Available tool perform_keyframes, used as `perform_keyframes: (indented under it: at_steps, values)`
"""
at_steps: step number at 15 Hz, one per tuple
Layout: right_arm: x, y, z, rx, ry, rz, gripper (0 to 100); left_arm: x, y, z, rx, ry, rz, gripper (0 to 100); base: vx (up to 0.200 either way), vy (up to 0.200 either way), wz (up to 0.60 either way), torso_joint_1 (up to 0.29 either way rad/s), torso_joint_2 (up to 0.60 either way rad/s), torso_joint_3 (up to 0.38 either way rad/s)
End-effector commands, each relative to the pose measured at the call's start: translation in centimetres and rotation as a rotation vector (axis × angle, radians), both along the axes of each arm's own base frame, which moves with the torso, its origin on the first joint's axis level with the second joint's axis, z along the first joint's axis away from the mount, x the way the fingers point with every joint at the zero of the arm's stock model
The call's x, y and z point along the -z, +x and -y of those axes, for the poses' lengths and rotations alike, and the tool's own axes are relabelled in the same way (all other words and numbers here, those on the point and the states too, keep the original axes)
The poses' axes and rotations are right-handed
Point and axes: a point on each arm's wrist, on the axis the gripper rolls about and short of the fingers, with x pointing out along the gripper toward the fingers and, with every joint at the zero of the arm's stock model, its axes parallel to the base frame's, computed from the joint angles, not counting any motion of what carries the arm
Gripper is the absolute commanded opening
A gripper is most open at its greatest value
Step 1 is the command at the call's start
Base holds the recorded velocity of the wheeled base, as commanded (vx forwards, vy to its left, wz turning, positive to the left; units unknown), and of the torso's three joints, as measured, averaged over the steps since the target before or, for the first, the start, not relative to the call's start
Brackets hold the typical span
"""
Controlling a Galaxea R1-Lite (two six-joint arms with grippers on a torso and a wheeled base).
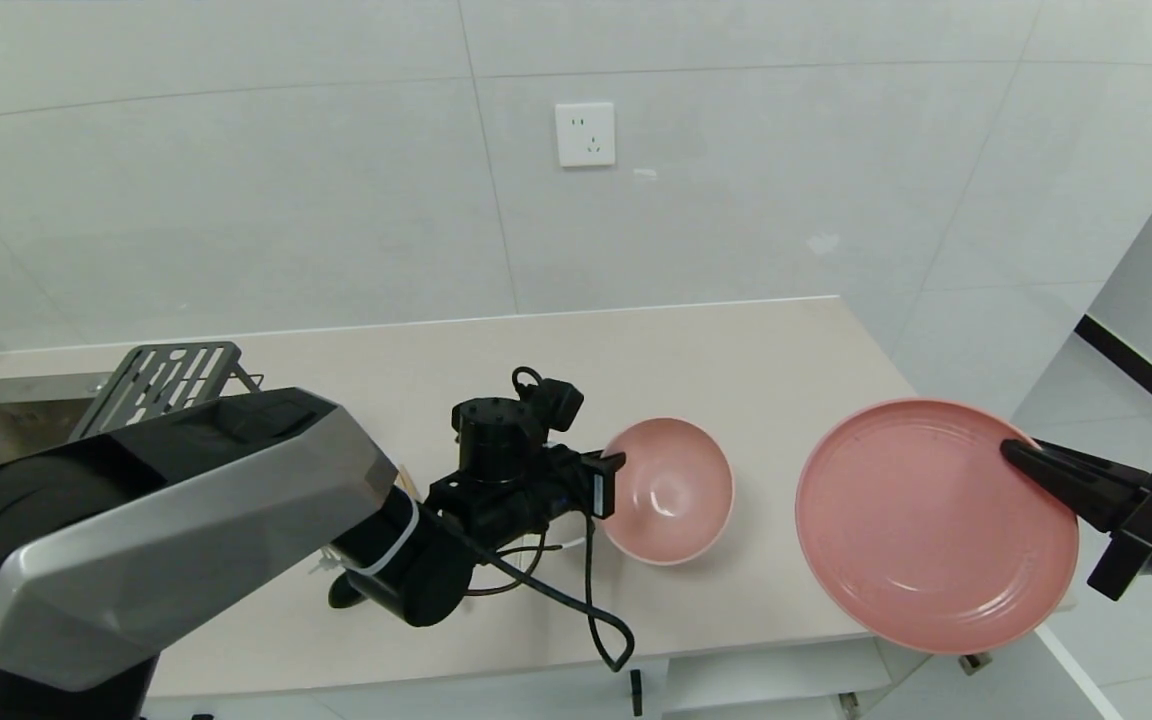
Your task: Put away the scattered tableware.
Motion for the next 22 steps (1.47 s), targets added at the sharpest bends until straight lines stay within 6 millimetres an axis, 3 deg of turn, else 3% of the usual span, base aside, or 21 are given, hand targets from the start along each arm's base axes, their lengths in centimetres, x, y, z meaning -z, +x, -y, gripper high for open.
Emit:
perform_keyframes:
  at_steps: [1,3,6,8,10,14,18,22]
  values:
    - [-0.1,-0.1,0.0,-0.001,0.000,0.004,0,-1.2,-0.8,-0.6,0.007,0.021,0.059,0,0.000,0.000,0.00,0.000,0.00,0.000]
    - [0.0,0.0,0.0,-0.001,0.001,0.001,0,-1.8,-1.5,-1.1,0.009,0.023,0.090,0,0.000,0.000,0.00,0.000,0.00,0.000]
    - [-0.1,-0.1,0.0,-0.001,0.006,0.001,0,-4.8,-2.4,-2.1,-0.018,-0.006,0.157,0,0.000,0.000,0.00,0.000,0.00,0.000]
    - [-0.1,-0.2,0.0,-0.001,0.007,0.002,0,-7.3,-3.9,-2.9,-0.026,-0.031,0.204,0,0.000,0.000,0.00,0.000,0.00,0.000]
    - [-0.3,-0.1,0.0,-0.001,0.009,0.007,0,-8.4,-5.8,-4.4,-0.037,-0.032,0.212,0,0.000,0.000,0.00,0.000,0.00,0.000]
    - [-0.1,-0.2,0.0,-0.003,0.027,-0.011,0,-8.4,-8.2,-7.4,-0.076,-0.006,0.201,0,0.000,0.000,0.00,0.000,0.00,0.000]
    - [-0.6,-0.1,0.0,-0.006,0.087,-0.007,0,-9.7,-9.2,-8.5,-0.088,-0.035,0.263,0,0.000,0.000,0.00,0.000,0.00,0.000]
    - [-0.1,-0.7,-1.4,-0.088,0.099,0.009,0,-7.8,-10.8,-9.4,-0.139,0.022,0.347,0,0.000,0.000,0.00,0.000,0.00,0.000]
